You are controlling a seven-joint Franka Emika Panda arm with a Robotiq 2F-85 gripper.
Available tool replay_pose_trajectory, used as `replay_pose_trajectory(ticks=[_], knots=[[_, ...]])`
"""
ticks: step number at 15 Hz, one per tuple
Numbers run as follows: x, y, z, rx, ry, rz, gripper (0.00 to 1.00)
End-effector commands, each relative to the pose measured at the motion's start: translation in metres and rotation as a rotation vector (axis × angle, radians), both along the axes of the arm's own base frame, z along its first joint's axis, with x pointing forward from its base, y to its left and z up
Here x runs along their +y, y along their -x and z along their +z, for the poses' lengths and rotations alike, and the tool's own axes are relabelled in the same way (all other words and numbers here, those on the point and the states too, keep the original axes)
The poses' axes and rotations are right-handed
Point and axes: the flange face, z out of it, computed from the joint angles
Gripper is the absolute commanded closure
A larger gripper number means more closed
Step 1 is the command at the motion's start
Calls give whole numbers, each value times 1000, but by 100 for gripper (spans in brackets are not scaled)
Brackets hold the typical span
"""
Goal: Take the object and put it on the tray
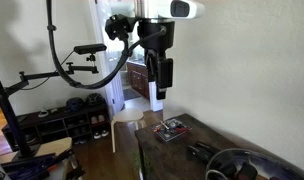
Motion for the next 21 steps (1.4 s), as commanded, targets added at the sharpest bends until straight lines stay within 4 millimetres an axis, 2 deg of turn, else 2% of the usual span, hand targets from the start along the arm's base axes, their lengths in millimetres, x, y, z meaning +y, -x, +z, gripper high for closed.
replay_pose_trajectory(ticks=[1, 9, 13, 17, 21], knots=[[0, 0, 0, 1, 0, 0, 0], [0, -1, -1, 2, 10, -4, 0], [11, -9, -8, -5, 69, -19, 0], [27, -26, -26, -18, 119, -72, 0], [40, -41, -53, 16, 156, -153, 0]])
